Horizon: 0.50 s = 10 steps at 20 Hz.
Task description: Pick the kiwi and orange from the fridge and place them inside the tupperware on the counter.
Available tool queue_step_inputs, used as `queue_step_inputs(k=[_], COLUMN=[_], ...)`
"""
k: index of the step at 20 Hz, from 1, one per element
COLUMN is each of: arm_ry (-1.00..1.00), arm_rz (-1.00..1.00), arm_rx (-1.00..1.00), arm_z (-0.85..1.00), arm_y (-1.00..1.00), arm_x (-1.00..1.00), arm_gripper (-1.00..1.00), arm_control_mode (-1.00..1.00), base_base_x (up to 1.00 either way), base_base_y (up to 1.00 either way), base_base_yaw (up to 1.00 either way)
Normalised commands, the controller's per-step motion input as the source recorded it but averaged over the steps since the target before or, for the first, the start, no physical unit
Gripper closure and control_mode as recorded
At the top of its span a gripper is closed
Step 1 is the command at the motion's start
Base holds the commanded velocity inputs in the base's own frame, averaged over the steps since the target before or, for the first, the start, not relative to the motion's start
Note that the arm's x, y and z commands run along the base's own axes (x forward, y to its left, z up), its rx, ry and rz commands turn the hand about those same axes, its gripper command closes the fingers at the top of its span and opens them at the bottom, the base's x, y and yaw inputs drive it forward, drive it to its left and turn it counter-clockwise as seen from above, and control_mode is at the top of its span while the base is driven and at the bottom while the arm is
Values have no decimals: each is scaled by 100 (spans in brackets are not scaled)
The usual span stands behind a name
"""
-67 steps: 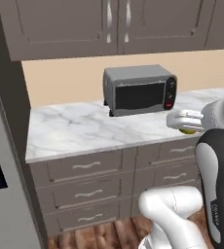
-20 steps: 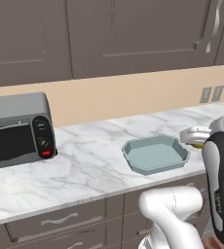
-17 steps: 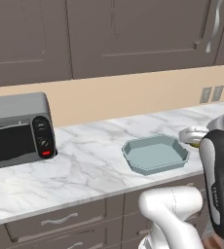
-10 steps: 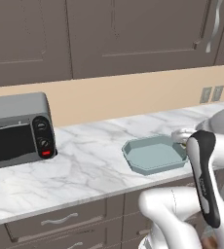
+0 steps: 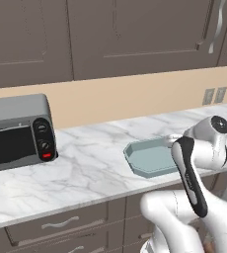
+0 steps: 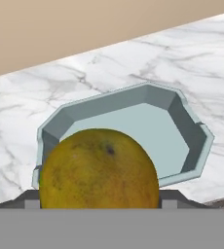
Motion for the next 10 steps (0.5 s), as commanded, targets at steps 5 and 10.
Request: queue_step_inputs(k=[5, 10], arm_ry=[15, 14], arm_rz=[0, 0], arm_rx=[0, 0], arm_z=[-17, -15], arm_y=[-15, -20], arm_x=[34, 28], arm_gripper=[100, 100], arm_control_mode=[-100, -100], base_base_x=[0, 0], base_base_y=[0, 0], base_base_yaw=[0, 0])
